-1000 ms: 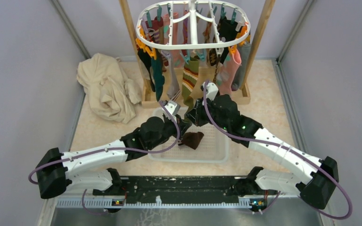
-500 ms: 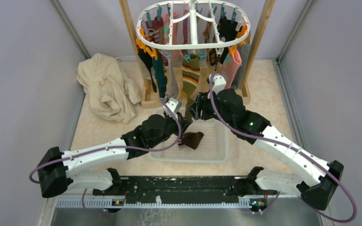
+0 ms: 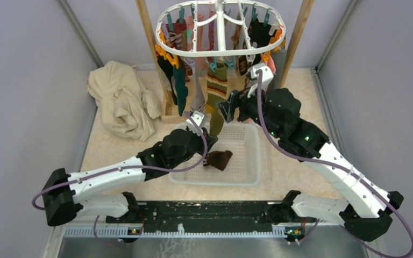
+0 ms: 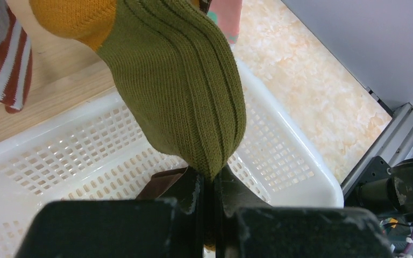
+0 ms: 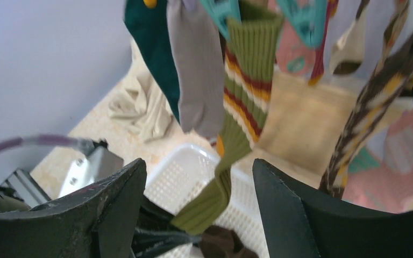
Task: Remove the socks clipped to the hanger
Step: Remove the sock from the hanger.
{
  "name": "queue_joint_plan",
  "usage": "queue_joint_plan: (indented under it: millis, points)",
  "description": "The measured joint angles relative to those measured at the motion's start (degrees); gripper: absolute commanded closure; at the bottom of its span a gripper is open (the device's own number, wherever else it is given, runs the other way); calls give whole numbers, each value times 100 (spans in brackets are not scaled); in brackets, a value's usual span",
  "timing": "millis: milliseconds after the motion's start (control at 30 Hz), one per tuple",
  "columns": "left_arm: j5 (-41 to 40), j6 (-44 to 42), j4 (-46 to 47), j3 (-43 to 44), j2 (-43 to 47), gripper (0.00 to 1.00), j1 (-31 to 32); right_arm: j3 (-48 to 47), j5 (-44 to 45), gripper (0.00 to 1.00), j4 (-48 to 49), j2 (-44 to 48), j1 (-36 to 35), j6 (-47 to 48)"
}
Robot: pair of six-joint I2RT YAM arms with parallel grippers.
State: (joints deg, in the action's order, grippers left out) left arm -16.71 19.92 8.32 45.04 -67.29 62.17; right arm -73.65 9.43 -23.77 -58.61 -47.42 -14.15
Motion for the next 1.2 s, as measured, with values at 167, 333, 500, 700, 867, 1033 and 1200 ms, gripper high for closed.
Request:
queue_joint_plan:
  millis: [167,333,500,700,867,1033,1200]
  points:
    - [-98,87,-433,289,55,100,0,-651,-2,28,385,-358,0,387]
    - [-216,153,-1021,861,55,100,0,-1443,-17,35,531,-975,0,678]
    - [-269,190,-1320,1172,55,99,0,-2190,-28,40,533,-1563,0,892]
    - [-280,245,-1781,1495,55,99,0,-2610,35,41,476,-1954,0,1019]
    - [-278,302,-2024,1720,55,97,0,-2704,129,44,358,-2109,0,1078]
    - [-273,348,-2197,1816,101,97,0,-2767,306,44,271,-2214,0,1150]
    - [-236,378,-2306,1895,210,97,0,-2804,516,44,269,-2308,0,1270]
